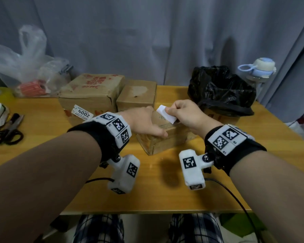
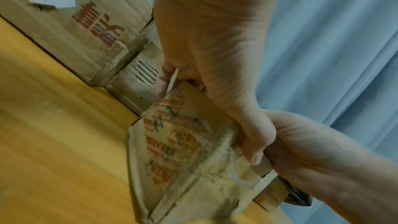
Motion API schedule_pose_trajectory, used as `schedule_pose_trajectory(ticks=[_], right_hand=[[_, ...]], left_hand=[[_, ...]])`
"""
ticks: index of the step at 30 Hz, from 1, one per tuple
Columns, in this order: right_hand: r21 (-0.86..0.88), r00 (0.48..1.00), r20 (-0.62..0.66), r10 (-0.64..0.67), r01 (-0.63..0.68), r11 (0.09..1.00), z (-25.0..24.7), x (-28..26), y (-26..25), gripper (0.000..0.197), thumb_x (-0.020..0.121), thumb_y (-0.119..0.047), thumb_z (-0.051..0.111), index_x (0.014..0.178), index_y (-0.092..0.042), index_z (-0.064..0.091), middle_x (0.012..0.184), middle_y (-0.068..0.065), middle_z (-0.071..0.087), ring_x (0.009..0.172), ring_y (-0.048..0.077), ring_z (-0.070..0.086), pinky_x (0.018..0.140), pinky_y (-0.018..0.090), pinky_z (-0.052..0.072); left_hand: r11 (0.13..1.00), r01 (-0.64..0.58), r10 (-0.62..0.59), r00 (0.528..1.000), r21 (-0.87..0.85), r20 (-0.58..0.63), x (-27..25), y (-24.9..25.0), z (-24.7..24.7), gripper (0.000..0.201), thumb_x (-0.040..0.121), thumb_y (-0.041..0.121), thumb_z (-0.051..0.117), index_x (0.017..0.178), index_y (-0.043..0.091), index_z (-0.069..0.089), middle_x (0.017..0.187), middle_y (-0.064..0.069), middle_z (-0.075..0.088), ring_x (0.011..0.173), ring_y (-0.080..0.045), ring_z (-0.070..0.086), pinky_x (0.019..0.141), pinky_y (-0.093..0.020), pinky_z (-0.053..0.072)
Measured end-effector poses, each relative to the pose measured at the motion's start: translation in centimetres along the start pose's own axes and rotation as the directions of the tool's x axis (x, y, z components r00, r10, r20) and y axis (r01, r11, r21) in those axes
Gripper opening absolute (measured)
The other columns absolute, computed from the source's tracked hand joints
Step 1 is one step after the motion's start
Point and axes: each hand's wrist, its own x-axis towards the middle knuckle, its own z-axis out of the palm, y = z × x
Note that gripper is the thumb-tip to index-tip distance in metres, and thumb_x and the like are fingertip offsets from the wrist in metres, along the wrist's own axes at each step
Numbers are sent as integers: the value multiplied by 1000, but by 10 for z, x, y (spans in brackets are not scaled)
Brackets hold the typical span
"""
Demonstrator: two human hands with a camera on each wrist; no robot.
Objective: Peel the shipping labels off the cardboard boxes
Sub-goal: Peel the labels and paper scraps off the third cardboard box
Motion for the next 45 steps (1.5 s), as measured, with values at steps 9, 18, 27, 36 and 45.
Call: schedule_pose_trajectory(ticks=[9, 18, 27, 36, 45], right_hand=[[148, 999, -20, 46, -43, 988, 2, 0, 0, 36, 87, -16, 64, 57, -15, 45, 59, 4, 50, 55, 14, 49, 52, 23, 43], [227, 994, -52, 95, -81, 971, 3, 2, -2, 39, 87, -14, 64, 53, -14, 45, 54, 2, 51, 52, 14, 49, 50, 24, 44], [303, 986, -86, 140, -108, 947, 1, 3, -2, 38, 86, -11, 65, 53, -14, 47, 48, 0, 52, 49, 14, 50, 48, 22, 45], [114, 993, 37, 116, -119, 986, -6, 3, -10, 32, 88, -18, 64, 60, -13, 48, 58, 5, 54, 48, 12, 55, 45, 20, 47], [-340, 962, 217, 168, -87, 936, -9, 5, -43, 33, 82, -36, 68, 77, -4, 63, 60, 9, 60, 47, 16, 61, 43, 21, 51]], left_hand=[[986, -56, 56, 998, 160, 2, 3, 1, -7, 98, 57, 74, 67, 128, 11, 40, 112, -2, 58, 98, -21, 57, 88, -37, 48], [982, -92, 91, 996, 165, 14, 7, -4, -7, 96, 60, 70, 69, 128, 11, 37, 114, -4, 57, 98, -22, 56, 84, -35, 48], [986, -102, 102, 995, 133, 7, 8, -7, -6, 98, 60, 69, 69, 132, 12, 34, 117, -4, 56, 101, -23, 56, 87, -37, 48], [908, -198, 224, 974, 369, -28, 1, -9, -12, 97, 65, 85, 41, 127, 11, 52, 119, -5, 54, 103, -21, 54, 88, -34, 47], [952, -148, 123, 986, 269, 111, 3, 9, -20, 76, 74, 70, 57, 125, 14, 54, 111, -5, 64, 100, -23, 58, 88, -32, 46]])
